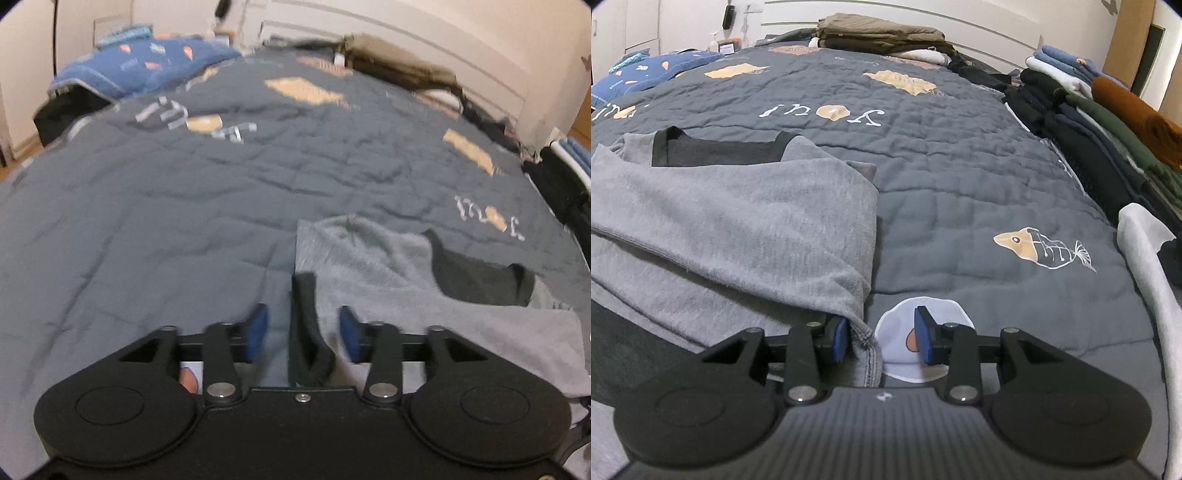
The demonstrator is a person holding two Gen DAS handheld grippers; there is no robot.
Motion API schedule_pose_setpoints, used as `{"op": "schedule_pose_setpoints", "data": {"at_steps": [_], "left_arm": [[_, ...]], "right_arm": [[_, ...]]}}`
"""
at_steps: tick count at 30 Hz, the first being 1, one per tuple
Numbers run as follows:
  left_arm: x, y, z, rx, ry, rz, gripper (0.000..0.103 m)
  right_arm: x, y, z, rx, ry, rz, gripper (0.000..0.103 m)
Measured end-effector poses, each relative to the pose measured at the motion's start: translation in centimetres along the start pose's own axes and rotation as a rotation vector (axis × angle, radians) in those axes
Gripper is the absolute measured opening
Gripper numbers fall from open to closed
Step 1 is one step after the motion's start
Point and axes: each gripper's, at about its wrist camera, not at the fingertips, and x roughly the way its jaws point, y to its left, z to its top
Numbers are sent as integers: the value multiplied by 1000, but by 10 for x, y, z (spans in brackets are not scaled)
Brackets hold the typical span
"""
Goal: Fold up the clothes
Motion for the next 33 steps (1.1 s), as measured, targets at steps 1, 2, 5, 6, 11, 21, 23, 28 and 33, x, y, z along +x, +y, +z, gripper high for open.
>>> {"op": "schedule_pose_setpoints", "data": {"at_steps": [1,2,5,6,11,21,23,28,33], "left_arm": [[-6,-4,-2,-2,-11,-14,55],[-10,-10,-4,-12,-16,-38,55],[-20,-27,-10,-24,-23,-109,57],[-18,-34,-12,-8,-19,-131,58],[-13,-71,-21,71,3,-237,59],[2,-152,-24,236,47,-435,59],[9,-177,-9,274,55,-459,59],[40,-253,16,356,127,-509,47],[81,-329,16,463,198,-490,48]], "right_arm": [[-1,0,0,0,4,3,36],[-1,0,0,-1,8,7,36],[-4,-3,-1,-5,39,42,36],[-5,-5,-1,5,52,58,36],[-22,-40,1,202,54,202,36],[-17,-56,8,324,-23,229,43],[-9,-53,11,341,-10,257,43],[3,-54,13,364,4,242,44],[14,-56,14,379,19,229,45]]}}
